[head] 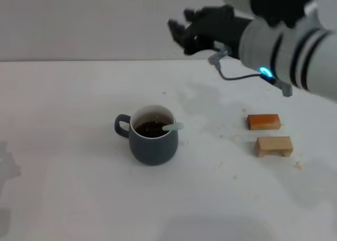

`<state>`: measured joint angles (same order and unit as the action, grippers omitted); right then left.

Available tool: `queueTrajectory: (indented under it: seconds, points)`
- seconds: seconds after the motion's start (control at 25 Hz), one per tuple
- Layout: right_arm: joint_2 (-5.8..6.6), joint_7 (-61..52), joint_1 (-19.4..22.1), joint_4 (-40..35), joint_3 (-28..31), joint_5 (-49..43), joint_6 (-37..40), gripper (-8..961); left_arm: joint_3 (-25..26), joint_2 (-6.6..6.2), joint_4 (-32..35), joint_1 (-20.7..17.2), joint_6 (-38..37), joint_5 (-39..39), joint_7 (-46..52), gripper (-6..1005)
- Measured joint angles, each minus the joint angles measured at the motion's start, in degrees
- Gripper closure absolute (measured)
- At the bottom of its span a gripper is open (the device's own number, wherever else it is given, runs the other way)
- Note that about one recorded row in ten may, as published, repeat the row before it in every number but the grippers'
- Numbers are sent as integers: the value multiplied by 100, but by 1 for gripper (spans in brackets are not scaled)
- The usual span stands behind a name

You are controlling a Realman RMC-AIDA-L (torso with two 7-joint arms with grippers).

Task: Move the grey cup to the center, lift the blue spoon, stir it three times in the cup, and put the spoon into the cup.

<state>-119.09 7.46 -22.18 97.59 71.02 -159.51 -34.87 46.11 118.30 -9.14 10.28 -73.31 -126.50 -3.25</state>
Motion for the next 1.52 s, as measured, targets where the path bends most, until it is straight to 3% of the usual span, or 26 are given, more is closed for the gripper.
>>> queueTrajectory:
  seconds: [0.04,0.08,0.12,0.16,0.28,0.32,0.36,0.48,0.56,0.6,0.76,0.84,0.92,1.08,1.28,1.52]
  points:
    - [4,46,287,-23,-210,-279,781,630,2,0,-1,1,-1,2,0,1001]
    - [-4,316,859,-244,-592,-647,2438,630,8,0,2,9,-12,8,0,1001]
    - [-15,495,1065,-383,-725,-709,3147,630,10,0,4,11,-17,9,0,1001]
    - [-15,495,1065,-383,-725,-709,3147,630,10,0,4,11,-17,9,0,1001]
    - [-40,1148,1500,-1176,-1109,-727,5361,629,14,0,2,13,-23,12,0,1001]
    - [-40,1405,1603,-1895,-1316,-731,6637,629,14,0,2,13,-23,12,0,1001]
    - [-40,1405,1603,-1895,-1316,-731,6637,629,14,0,2,13,-23,12,0,1001]
    - [-47,1720,1698,-2905,-1595,-611,8167,628,20,0,21,29,-26,29,0,1001]
    - [-55,2169,1877,-3578,-1969,166,9124,628,23,0,26,35,-27,29,0,1001]
    - [-55,2169,1877,-3578,-1969,166,9124,627,23,0,26,35,-27,29,0,1001]
    - [-45,2980,2046,-4349,-2825,2400,10529,583,32,0,28,36,3,30,0,1001]
    - [-34,2993,2049,-4510,-2988,2884,10784,538,32,0,27,45,20,30,0,1001]
    - [-32,2819,2053,-5068,-3409,4159,11397,494,31,0,26,51,23,33,0,1001]
    - [-39,1966,2058,-5826,-3986,5357,12096,405,54,0,12,55,25,39,11,1001]
    - [-24,896,2240,-6470,-4225,5954,12542,356,107,-6,28,53,-8,39,226,1001]
    - [-28,407,2429,-6788,-4250,6119,12708,287,110,-9,26,48,-36,38,260,1001]
